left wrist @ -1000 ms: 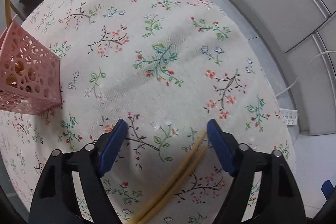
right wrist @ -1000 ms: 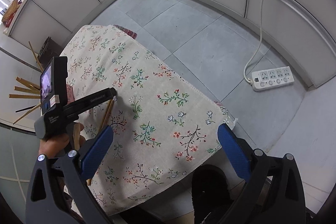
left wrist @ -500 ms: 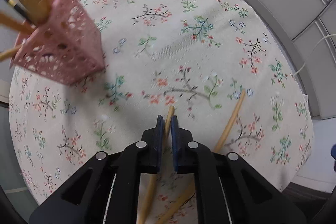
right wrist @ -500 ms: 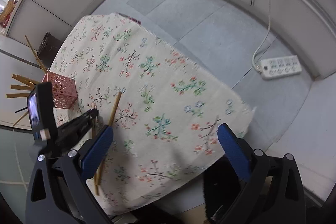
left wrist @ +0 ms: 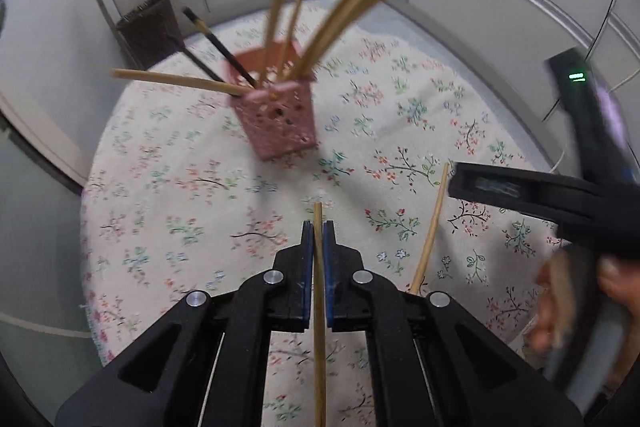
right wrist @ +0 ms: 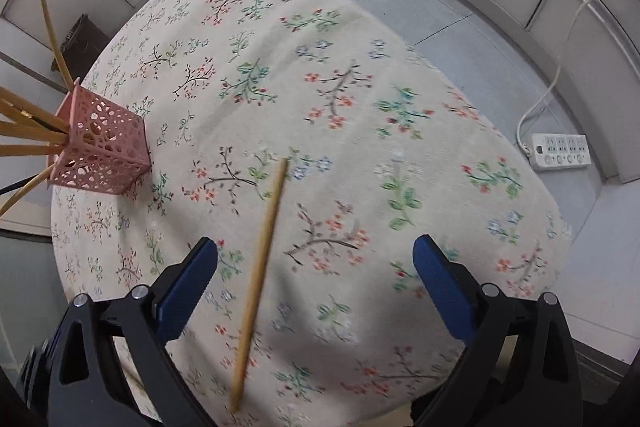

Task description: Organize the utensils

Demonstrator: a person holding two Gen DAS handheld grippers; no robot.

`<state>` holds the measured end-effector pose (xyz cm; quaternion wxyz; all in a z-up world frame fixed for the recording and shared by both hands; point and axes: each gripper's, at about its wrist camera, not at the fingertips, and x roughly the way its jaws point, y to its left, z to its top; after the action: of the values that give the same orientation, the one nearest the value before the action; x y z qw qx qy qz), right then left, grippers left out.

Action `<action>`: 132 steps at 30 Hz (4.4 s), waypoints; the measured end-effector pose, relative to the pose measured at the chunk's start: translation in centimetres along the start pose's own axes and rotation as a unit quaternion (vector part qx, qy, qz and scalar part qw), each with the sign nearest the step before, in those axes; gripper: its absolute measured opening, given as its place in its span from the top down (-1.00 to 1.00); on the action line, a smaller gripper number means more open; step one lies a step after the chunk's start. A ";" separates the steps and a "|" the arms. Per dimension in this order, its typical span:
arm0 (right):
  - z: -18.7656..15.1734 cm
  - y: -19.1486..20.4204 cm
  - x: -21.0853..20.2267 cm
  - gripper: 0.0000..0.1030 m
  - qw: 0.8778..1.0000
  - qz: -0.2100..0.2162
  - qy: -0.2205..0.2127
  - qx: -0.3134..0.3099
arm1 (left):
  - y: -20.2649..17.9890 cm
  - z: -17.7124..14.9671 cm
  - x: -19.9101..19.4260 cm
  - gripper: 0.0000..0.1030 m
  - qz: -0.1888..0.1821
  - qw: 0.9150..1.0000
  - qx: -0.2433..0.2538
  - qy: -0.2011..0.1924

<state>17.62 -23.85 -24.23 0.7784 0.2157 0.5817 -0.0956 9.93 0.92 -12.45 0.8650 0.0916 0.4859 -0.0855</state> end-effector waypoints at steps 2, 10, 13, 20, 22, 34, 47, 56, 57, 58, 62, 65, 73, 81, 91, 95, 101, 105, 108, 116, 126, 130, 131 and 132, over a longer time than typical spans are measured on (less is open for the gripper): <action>0.4 0.9 1.3 -0.67 1.000 -0.007 0.008 0.006 | 0.5 -0.1 -1.6 0.92 0.004 1.000 -0.002 -0.017; 0.1 3.8 4.1 0.82 0.999 -0.027 0.033 -0.023 | 3.1 -0.2 -5.9 0.92 0.016 0.997 -0.031 -0.074; -0.1 3.6 3.8 0.87 0.999 -0.012 0.028 -0.015 | 3.4 -0.2 -6.4 0.92 0.014 0.996 -0.038 -0.080; -1.7 3.4 -2.0 0.88 0.996 0.068 -0.038 -0.035 | 3.7 -0.6 -8.2 0.92 0.008 0.994 -0.047 -0.100; -2.8 3.5 -4.5 0.87 0.993 0.084 -0.066 -0.057 | 3.8 -0.9 -8.7 0.92 0.006 0.993 -0.051 -0.105; -7.7 2.3 -16.2 0.87 0.964 0.147 -0.151 -0.163 | 4.4 -1.2 -14.0 0.92 -0.009 0.985 -0.075 -0.156; -1.4 4.2 -30.8 0.87 0.933 0.227 -0.221 -0.169 | 6.3 8.6 -19.8 0.92 -0.020 0.969 -0.084 -0.230; 3.8 7.3 -36.1 0.87 0.912 0.262 -0.273 -0.161 | 8.4 14.4 -16.9 0.92 -0.016 0.961 -0.119 -0.250; 4.6 7.9 -36.1 0.87 0.910 0.262 -0.278 -0.162 | 8.7 14.9 -16.1 0.92 -0.016 0.961 -0.123 -0.249; 5.3 8.6 -35.8 0.87 0.909 0.260 -0.282 -0.164 | 8.9 15.2 -15.1 0.92 -0.016 0.960 -0.127 -0.248; 7.2 10.9 -33.3 0.87 0.907 0.244 -0.291 -0.180 | 9.7 15.7 -10.7 0.90 -0.030 0.965 -0.137 -0.221; 8.1 12.7 -30.1 0.87 0.911 0.231 -0.280 -0.195 | 10.4 14.6 -7.6 0.83 -0.042 0.968 -0.156 -0.190; 8.4 15.8 -24.6 0.87 0.914 0.211 -0.261 -0.229 | 12.6 12.4 -12.9 -0.11 -0.012 0.944 -0.198 -0.263; 8.7 17.1 -23.6 0.87 0.910 0.200 -0.274 -0.240 | 14.8 11.3 -14.6 -0.50 0.000 0.933 -0.236 -0.273; 8.6 18.1 -22.9 0.87 0.908 0.198 -0.281 -0.242 | 19.6 11.1 -8.0 -0.52 0.021 0.957 -0.267 -0.111; 8.7 18.4 -23.2 0.87 0.906 0.200 -0.279 -0.249 | 22.5 9.1 0.7 -0.51 -0.011 0.961 -0.270 0.060; 9.3 19.3 -20.7 0.87 0.915 0.194 -0.252 -0.246 | 23.3 7.4 6.0 -0.50 -0.001 0.957 -0.264 0.120; 9.1 19.5 -18.9 0.81 0.916 0.197 -0.245 -0.252 | 21.7 7.7 6.8 -0.65 -0.023 0.966 -0.229 0.116; 8.7 19.3 -18.5 0.21 0.912 0.199 -0.252 -0.253 | 19.5 8.2 8.6 -0.63 -0.006 0.976 -0.175 0.127; 8.2 16.3 -20.6 -0.07 0.907 0.205 -0.280 -0.240 | 17.0 8.5 12.9 -0.46 -0.004 0.985 -0.109 0.136; 8.5 13.3 -20.1 -0.13 0.924 0.210 -0.247 -0.205 | 17.9 7.5 15.9 0.56 0.019 0.980 -0.126 0.151; 8.7 12.0 -20.7 -0.14 0.926 0.227 -0.239 -0.185 | 21.6 5.8 15.0 0.87 -0.030 0.969 -0.200 0.142; 8.7 11.5 -21.1 -0.15 0.925 0.232 -0.238 -0.181 | 22.3 5.4 14.6 0.87 -0.039 0.968 -0.209 0.136; 8.5 11.2 -21.4 -0.17 0.925 0.234 -0.240 -0.179 | 22.8 5.1 14.0 0.87 -0.047 0.967 -0.217 0.129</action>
<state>22.94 -19.92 0.55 0.9207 0.1734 0.3175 0.1465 26.73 20.90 -20.16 0.7892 -0.1108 0.6041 -0.0066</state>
